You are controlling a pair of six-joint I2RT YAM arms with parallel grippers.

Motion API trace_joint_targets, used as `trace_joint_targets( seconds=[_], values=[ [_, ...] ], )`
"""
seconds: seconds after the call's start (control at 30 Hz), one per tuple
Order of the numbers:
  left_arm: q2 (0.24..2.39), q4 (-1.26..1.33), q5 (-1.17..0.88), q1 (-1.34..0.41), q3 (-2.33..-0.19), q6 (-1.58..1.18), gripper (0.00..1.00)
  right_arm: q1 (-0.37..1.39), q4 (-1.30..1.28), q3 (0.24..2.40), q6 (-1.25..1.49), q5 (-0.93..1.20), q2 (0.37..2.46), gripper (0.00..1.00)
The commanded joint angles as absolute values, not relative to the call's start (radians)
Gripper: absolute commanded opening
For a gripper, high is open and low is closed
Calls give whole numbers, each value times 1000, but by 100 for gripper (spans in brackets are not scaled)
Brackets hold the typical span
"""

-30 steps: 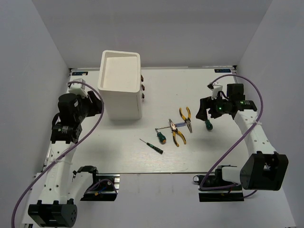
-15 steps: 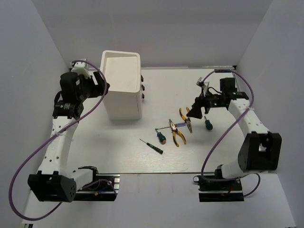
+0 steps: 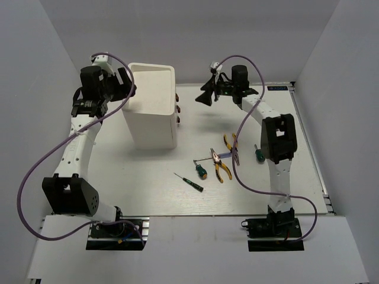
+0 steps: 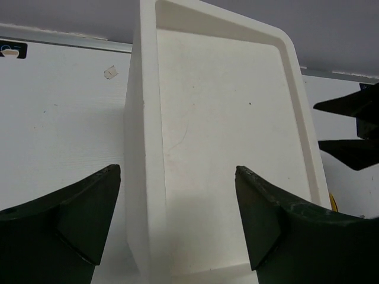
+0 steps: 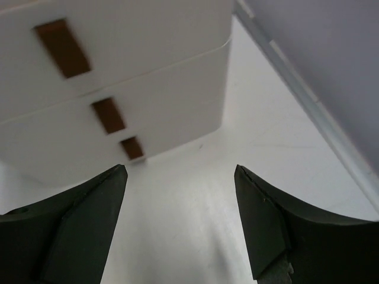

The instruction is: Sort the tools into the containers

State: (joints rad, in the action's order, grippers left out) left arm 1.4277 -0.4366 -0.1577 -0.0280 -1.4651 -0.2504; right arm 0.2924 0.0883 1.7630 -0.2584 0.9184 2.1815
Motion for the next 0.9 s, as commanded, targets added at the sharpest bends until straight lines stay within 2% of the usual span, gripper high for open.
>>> trace_joint_targets(
  seconds=[0.0,0.13,0.23,0.6,0.87],
  values=[
    [1462,-459,-143,-25,-1549,-226,88,308,253,1948,-149,861,2265,79],
    [1486,-469,-143,-25,-1562,-206,88,327,227,2140,-135,831,2370,79],
    [1506,-479,-134,-25,-1562,-206,88,347,248,2175,-127,847,2422,79],
    [1537,-488,-175,-34,-1571,-193,87,380,442,1981,-87,997,2356,79],
    [1557,-479,-196,-34,-1571,-193,86,376,482,1947,-74,1132,2333,76]
  ],
)
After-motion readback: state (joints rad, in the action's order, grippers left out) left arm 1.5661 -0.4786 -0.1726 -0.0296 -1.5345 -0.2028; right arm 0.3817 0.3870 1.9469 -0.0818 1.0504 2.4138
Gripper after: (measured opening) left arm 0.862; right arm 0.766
